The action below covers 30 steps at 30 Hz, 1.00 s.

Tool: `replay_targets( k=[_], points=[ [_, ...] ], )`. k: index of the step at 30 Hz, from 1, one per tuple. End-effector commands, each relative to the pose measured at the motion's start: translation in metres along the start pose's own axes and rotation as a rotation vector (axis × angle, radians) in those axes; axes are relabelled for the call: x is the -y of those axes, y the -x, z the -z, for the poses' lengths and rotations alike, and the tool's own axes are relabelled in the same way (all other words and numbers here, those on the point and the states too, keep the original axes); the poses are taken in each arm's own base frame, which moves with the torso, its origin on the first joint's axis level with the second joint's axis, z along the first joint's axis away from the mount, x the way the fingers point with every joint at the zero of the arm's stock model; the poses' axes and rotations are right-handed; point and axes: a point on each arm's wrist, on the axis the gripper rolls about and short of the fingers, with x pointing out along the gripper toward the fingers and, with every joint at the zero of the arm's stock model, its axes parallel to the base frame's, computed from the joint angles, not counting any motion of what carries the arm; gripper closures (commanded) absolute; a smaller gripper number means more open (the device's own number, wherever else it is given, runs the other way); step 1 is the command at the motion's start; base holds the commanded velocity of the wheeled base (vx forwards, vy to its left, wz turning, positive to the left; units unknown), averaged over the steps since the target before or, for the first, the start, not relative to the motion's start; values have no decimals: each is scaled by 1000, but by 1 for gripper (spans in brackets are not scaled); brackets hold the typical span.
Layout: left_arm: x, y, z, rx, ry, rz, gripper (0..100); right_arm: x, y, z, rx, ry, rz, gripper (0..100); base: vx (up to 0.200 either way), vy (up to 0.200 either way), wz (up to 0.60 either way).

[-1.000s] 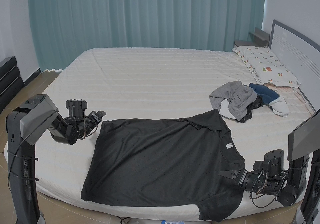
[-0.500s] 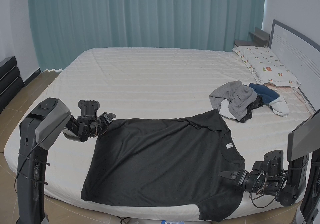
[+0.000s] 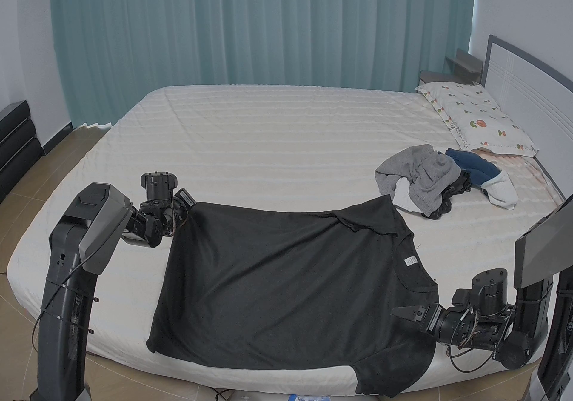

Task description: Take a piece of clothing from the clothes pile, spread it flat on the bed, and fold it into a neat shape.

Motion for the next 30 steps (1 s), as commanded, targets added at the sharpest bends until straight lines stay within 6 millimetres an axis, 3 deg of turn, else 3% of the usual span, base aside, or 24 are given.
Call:
replay_targets(
  k=[1, 16, 17, 25, 30],
  points=[
    [-19, -15, 2, 23, 12, -27, 100, 2, 3, 2, -7, -2, 8, 0, 0, 0, 0],
    [-27, -24, -2, 40, 20, -22, 100, 2, 2, 2, -8, -3, 7, 0, 0, 0, 0],
    [-27, -24, -2, 40, 20, -22, 0, 2, 3, 2, -9, -4, 8, 0, 0, 0, 0],
    [-31, -21, -2, 29, 23, -44, 0, 2, 2, 2, -8, -3, 7, 0, 0, 0, 0],
    [-32, 1, -21, 21, 37, -65, 0, 1, 3, 2, -7, -3, 5, 0, 0, 0, 0]
  ],
)
